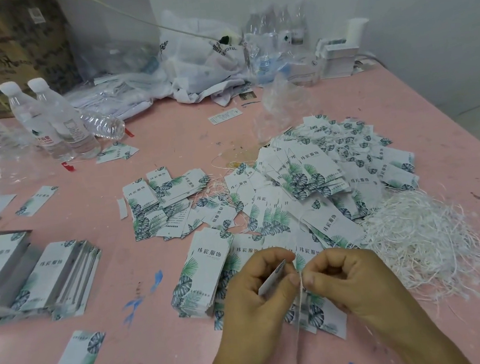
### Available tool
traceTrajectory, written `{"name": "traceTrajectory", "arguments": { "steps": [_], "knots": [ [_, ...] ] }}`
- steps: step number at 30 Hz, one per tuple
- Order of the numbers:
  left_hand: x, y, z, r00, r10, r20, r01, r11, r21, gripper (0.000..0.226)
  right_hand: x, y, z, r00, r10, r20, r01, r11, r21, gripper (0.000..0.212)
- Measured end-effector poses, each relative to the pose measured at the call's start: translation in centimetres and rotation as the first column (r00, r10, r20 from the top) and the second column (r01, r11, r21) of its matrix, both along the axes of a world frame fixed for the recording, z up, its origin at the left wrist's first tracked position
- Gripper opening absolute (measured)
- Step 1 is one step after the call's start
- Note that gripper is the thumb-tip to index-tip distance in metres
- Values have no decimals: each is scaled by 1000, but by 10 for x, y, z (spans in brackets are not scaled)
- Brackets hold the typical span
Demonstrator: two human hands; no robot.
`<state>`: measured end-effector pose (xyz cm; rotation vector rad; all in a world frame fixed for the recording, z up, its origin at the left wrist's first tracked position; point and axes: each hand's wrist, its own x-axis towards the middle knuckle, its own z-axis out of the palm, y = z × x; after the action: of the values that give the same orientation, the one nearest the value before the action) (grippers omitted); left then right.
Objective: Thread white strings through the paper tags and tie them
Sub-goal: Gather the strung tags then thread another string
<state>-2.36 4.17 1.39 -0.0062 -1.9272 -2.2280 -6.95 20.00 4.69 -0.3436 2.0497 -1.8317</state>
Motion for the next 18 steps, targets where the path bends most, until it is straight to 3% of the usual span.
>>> {"name": "traceTrajectory", "arguments": {
  "steps": [3,5,9,13,15,18],
  "knots": [
    [-1,0,1,999,54,3,-54,997,60,19,-4,7,-3,997,-70,29,70,998,-2,25],
    [-1,-2,1,994,88,57,-95,987,133,21,-8,16,-2,986,-86,145,99,991,-86,32],
    [-4,-6,1,980,121,157,-163,945,283,32,-16,29,-3,949,-34,315,89,983,-162,31],
    [-7,-8,-2,977,96,190,-168,899,405,29,-19,30,-7,904,-77,420,210,937,-279,23],
    [-8,-8,-5,976,116,183,-180,903,389,23,-15,20,-5,915,-132,381,269,903,-334,28],
    [-6,-4,-6,975,150,162,-195,929,315,23,1,-1,-3,958,-272,95,287,934,-214,38]
  ]
}}
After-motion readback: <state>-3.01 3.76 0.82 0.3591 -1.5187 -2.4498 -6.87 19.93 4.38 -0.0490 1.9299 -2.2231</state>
